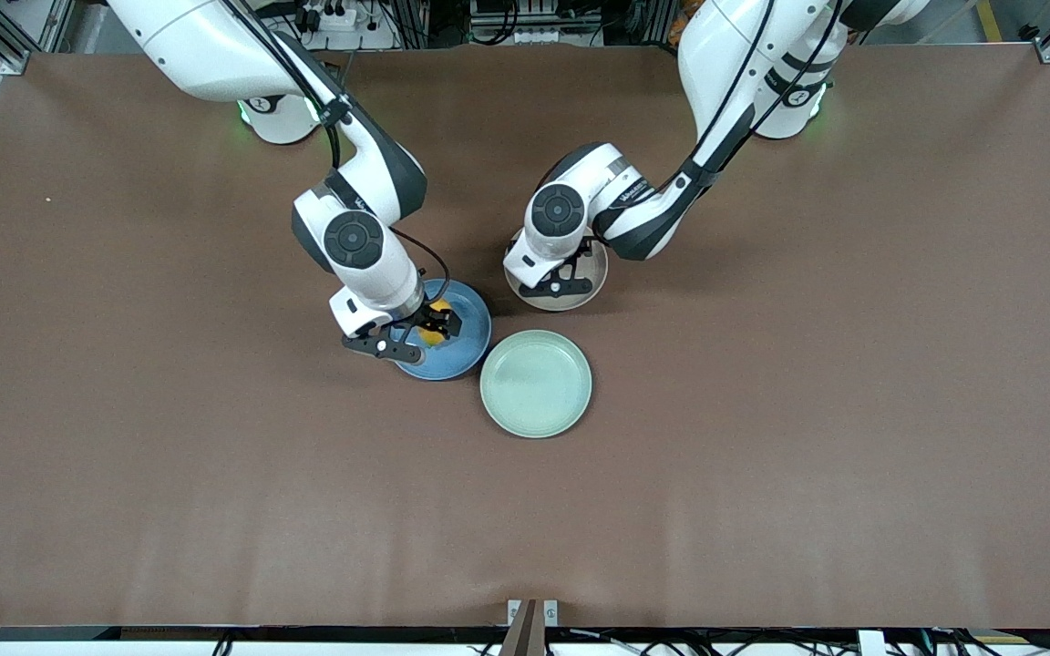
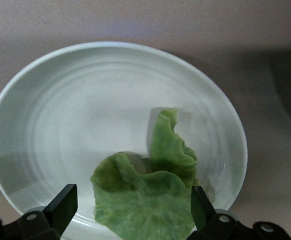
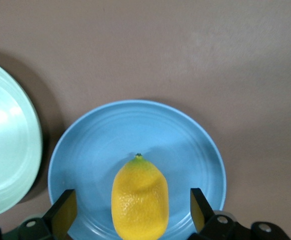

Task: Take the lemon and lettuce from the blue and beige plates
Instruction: 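Lower the right gripper over the lemon while the left gripper descends to the lettuce, then close the right gripper on the lemon while the left gripper pinches the lettuce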

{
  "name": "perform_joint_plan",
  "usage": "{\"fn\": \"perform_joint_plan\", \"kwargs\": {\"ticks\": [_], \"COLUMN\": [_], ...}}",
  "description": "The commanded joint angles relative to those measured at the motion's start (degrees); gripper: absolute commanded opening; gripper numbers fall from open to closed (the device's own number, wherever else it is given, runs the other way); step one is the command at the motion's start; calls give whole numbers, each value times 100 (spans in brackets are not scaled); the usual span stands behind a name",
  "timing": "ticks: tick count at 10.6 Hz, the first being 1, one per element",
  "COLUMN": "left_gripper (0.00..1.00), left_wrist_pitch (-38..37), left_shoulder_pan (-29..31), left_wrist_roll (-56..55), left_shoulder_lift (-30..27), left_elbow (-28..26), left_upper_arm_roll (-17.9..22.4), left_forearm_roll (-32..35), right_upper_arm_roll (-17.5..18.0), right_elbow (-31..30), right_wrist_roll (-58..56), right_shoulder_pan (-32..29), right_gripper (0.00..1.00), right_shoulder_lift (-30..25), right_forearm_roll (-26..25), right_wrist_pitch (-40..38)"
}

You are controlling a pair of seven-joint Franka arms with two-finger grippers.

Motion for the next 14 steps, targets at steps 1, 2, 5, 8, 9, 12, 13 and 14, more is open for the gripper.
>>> {"fn": "perform_joint_plan", "kwargs": {"ticks": [1, 2, 5, 8, 9, 12, 13, 14], "left_gripper": [100, 100, 100, 100, 100, 40, 0, 0], "left_wrist_pitch": [41, 102, 199, 217, 287, 410, 410, 419], "left_shoulder_pan": [-128, -129, -216, -514, -620, -682, -691, -691], "left_wrist_roll": [-253, -262, -297, -428, -507, -771, -858, -868], "left_shoulder_lift": [125, 143, 213, 275, 301, 371, 380, 389], "left_elbow": [138, 138, 147, 173, 208, 226, 269, 305], "left_upper_arm_roll": [48, 56, 100, 354, 434, 461, 469, 496], "left_forearm_roll": [181, 181, 190, 181, 181, 181, 181, 190], "right_upper_arm_roll": [137, 163, 207, 207, 207, 216, 216, 216], "right_elbow": [-174, -174, -191, -183, -183, -183, -174, -157], "right_wrist_roll": [550, 727, 965, 1439, 1553, 1625, 1625, 1625], "right_shoulder_pan": [-16, -16, 10, 19, 19, 63, 72, 72], "right_gripper": [100, 100, 100, 100, 100, 89, 73, 60], "right_shoulder_lift": [105, 184, 369, 570, 632, 668, 685, 685], "right_forearm_roll": [-456, -641, -783, -1318, -1415, -1443, -1443, -1451], "right_wrist_pitch": [186, 186, 380, 441, 476, 485, 485, 485]}}
